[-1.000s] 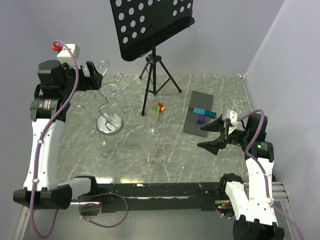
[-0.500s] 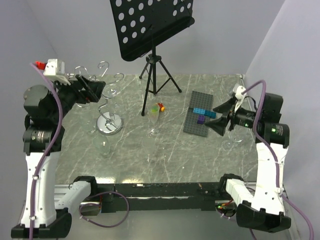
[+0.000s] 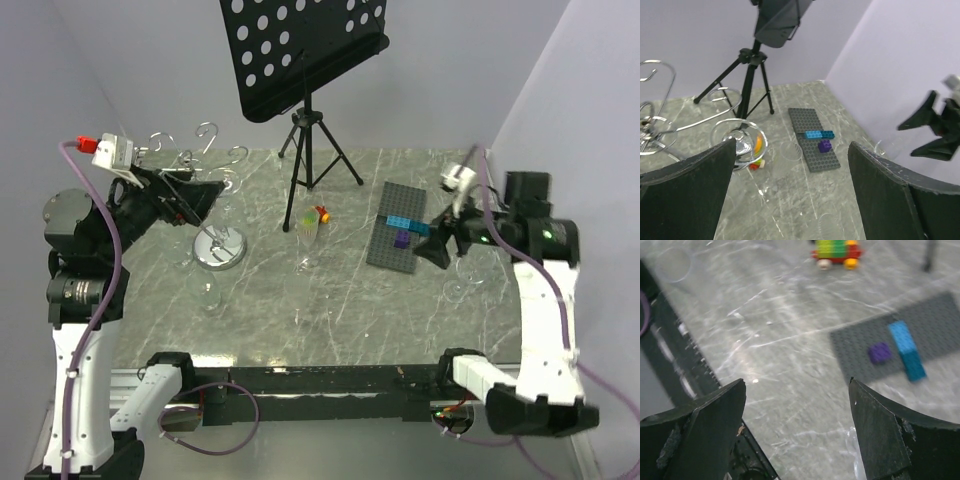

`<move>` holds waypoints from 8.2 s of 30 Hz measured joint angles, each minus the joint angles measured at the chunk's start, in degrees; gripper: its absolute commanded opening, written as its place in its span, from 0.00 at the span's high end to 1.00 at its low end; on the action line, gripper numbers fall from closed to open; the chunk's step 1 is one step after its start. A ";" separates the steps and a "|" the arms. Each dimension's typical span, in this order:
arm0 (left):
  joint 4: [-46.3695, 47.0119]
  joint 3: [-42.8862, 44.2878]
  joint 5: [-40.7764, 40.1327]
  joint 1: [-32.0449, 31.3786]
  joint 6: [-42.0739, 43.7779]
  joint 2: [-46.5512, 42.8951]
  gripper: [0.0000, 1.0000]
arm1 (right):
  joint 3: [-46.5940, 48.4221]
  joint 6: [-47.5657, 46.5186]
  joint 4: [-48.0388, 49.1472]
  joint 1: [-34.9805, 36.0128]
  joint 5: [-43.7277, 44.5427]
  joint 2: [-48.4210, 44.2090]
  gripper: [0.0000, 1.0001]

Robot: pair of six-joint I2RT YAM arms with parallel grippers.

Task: Place the wine glass upside down on the wine glass rack
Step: Pick up the wine glass at the center of the board, then turn the wine glass upside down at the wine rack.

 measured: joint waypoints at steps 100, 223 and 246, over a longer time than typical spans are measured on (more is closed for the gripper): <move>-0.11 7.19 0.59 -23.71 -14.71 11.85 0.01 | 24.35 31.82 18.27 18.01 -2.12 13.29 1.00; 0.68 17.79 -73.88 -29.90 54.23 35.80 0.99 | -28.63 26.73 44.28 -4.92 -34.49 -6.25 0.05; -5.53 16.65 -68.70 -29.44 55.63 30.10 0.99 | -29.64 30.05 48.43 -4.98 -34.67 -6.23 0.05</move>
